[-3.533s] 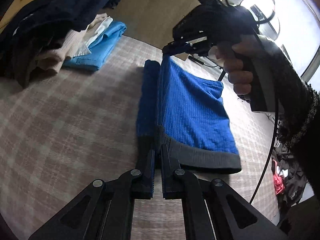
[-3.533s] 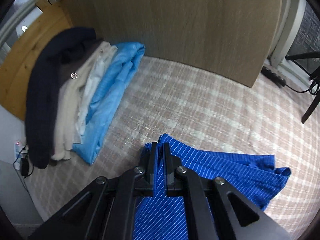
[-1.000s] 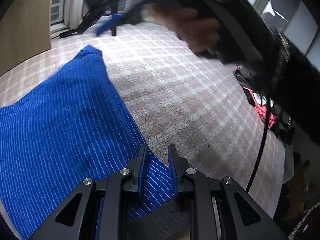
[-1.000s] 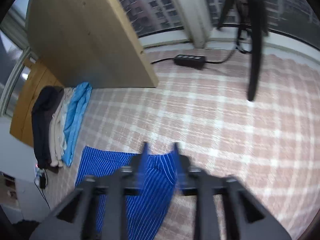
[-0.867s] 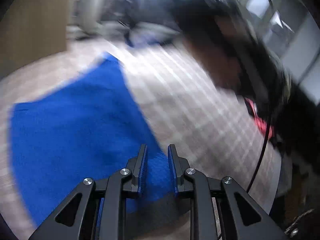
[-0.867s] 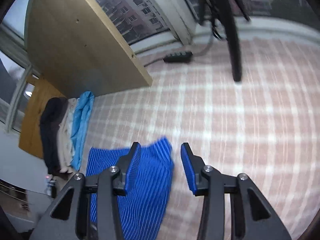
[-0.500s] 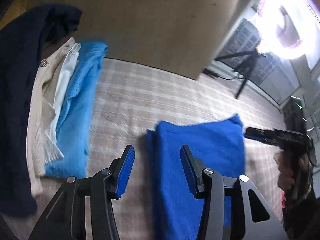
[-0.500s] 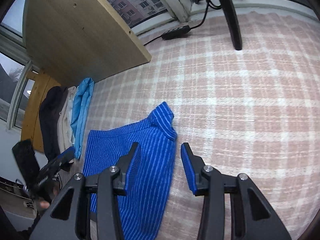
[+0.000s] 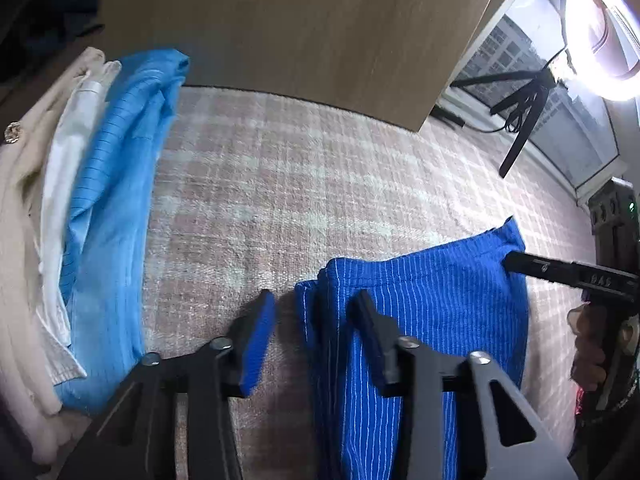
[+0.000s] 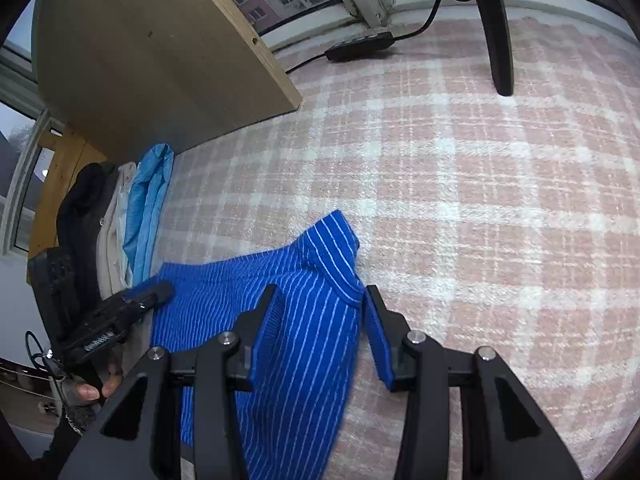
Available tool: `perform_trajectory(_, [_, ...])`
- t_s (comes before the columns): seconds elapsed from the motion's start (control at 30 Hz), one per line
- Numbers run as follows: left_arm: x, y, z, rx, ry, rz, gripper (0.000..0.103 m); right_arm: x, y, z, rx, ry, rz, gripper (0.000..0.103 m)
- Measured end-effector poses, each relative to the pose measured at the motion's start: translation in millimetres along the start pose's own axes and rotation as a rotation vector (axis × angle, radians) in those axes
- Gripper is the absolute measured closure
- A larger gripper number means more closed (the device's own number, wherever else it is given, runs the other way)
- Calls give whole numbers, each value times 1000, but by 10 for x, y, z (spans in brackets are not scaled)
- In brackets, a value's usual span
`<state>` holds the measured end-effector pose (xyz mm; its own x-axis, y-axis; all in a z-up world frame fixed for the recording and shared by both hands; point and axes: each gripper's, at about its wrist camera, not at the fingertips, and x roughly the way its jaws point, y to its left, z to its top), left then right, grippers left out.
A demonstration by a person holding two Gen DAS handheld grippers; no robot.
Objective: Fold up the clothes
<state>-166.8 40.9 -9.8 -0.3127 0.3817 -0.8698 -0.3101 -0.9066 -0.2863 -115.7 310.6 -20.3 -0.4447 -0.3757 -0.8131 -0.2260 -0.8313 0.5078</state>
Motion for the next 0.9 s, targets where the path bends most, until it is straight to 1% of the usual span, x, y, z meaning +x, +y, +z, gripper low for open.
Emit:
perform_trajectory(0.07, [15,-34,6,17,3,-2,72,4,18,-3,-5,-2,2,62])
perform_trajectory(0.17, [43,-83,22,45,10,-5,82,16,34,-8,-16,1,17,62])
perform_trajectory(0.2, [53,-95,27,53,14,-9,86,26,33,-13,-11,5,33,67])
perform_trajectory(0.23, [52,-94,31,54,16,-19,94,40,29,-21,-7,8,44,77])
perform_trajectory(0.33, [40,-79,29,39,18,-43,96,65,37,-56,-6,3,63,90])
perform_trajectory(0.43, [-123,-79,-3,27,-18,-64,96,-27,89,-98,1,-41,84,93])
perform_trajectory(0.5, [-336,-108,-21,29,-60,-80,96,-179,182,-139,-8,-81,98,93])
perform_trajectory(0.63, [-916,-186,-80,45,-165,-97,96,-576,440,-238,-49,-172,126,93])
perform_trajectory(0.8, [-1817,-208,-265,76,-329,-85,96,-1143,997,-422,-162,-290,152,93])
perform_trajectory(0.9, [-2343,-103,-422,82,-421,-53,96,-1273,1436,-553,-234,-318,184,93])
